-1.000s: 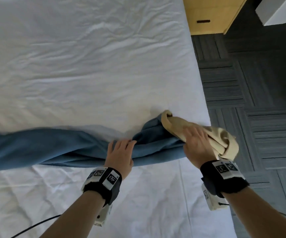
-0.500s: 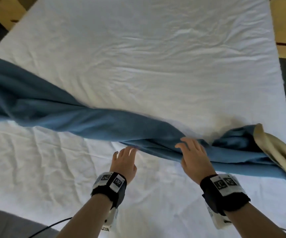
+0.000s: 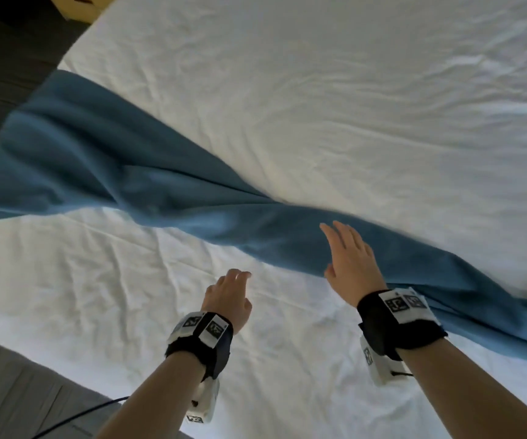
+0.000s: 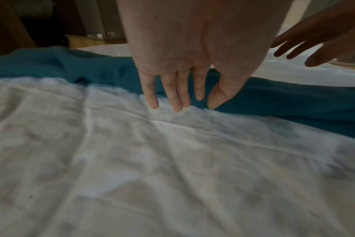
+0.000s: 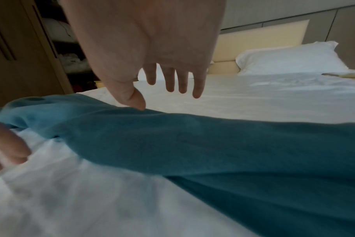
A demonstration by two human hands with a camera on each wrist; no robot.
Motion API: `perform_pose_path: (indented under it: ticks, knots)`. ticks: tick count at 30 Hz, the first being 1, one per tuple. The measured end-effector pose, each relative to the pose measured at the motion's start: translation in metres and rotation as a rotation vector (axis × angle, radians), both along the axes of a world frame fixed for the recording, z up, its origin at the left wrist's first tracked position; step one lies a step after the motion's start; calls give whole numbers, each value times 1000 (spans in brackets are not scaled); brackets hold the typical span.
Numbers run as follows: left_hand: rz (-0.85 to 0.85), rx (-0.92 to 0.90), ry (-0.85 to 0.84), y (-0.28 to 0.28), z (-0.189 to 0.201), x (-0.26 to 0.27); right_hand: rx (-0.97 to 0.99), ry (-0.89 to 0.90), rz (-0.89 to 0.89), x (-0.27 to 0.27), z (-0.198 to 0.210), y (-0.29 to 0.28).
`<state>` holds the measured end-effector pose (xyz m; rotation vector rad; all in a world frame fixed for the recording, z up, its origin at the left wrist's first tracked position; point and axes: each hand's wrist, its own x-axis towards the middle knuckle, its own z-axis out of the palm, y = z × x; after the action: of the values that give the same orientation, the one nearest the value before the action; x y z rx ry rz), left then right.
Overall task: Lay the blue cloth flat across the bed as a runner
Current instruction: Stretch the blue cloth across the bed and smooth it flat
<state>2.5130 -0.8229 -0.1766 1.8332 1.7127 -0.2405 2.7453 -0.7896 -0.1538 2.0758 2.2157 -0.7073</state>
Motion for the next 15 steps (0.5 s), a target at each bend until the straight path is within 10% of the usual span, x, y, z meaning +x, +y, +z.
perform_pose_path:
  ticks: [9,15]
  knots:
    - [349,-170,-317,23,-31,-18,-221,-207,-44,-14,-32,48]
    - [830,-180,-617,43,-45,-10,-168,-101,260,-26,-46,9]
